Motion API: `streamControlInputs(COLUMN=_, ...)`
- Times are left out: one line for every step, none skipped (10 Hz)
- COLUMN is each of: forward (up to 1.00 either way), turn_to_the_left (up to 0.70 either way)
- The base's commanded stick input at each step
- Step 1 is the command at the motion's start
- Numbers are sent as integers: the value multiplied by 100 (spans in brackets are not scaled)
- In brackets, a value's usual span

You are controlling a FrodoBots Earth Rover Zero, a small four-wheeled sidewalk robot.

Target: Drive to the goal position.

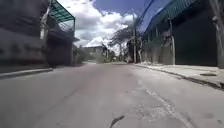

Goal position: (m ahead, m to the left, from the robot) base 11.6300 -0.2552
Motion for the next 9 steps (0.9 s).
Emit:
streamControlInputs(forward=100, turn_to_the_left=-2)
streamControlInputs(forward=100, turn_to_the_left=-21)
streamControlInputs(forward=100, turn_to_the_left=-37)
streamControlInputs(forward=100, turn_to_the_left=-37)
streamControlInputs(forward=100, turn_to_the_left=-37)
streamControlInputs(forward=100, turn_to_the_left=-37)
streamControlInputs(forward=100, turn_to_the_left=-37)
streamControlInputs(forward=100, turn_to_the_left=-37)
streamControlInputs(forward=100, turn_to_the_left=-37)
